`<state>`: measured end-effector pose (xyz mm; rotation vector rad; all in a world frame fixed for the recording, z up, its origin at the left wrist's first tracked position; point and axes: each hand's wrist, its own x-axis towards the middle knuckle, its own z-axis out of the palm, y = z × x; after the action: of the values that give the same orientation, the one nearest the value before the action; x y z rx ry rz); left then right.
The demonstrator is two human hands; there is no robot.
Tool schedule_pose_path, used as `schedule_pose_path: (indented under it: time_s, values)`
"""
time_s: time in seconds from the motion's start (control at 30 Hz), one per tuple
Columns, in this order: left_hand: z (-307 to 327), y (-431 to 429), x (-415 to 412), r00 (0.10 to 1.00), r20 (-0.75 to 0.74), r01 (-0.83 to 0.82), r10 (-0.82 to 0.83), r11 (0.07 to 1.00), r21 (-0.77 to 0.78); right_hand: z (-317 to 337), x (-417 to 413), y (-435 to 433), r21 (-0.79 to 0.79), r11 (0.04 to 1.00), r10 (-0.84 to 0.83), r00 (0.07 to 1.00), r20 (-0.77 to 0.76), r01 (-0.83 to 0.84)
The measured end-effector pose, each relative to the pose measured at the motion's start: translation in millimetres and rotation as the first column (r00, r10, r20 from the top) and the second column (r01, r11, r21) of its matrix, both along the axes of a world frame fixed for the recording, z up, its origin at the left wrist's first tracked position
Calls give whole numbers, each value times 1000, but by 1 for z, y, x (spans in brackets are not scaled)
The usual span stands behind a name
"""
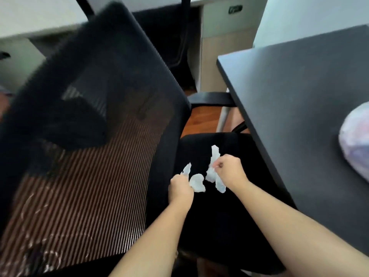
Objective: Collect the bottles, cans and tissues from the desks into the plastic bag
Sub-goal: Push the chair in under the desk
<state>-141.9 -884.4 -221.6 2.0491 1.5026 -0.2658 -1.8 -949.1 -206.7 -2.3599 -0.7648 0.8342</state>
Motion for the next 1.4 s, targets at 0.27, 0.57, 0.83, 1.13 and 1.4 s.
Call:
schedule_pose_path:
  time_s: [0.27,0.57,0.83,1.13,1.4]
  values:
    - [164,36,49,962,188,136,-199,943,304,188,61,-7,279,960,-107,953,283,25]
    - [323,-41,179,657,554,231,-511,836,497,347,137,-127,509,843,-439,765,471,170]
    - [330,-206,279,316,585,559,-747,645,522,342,196,-282,536,744,-661,559,500,400]
    - [264,-256,329,320,294,844,-901,412,344,255,233,-326,217,756,-654,695,299,618]
    - [277,-234,323,264,395,794,-880,431,429,271,229,-330,363,714,-699,634,331,598]
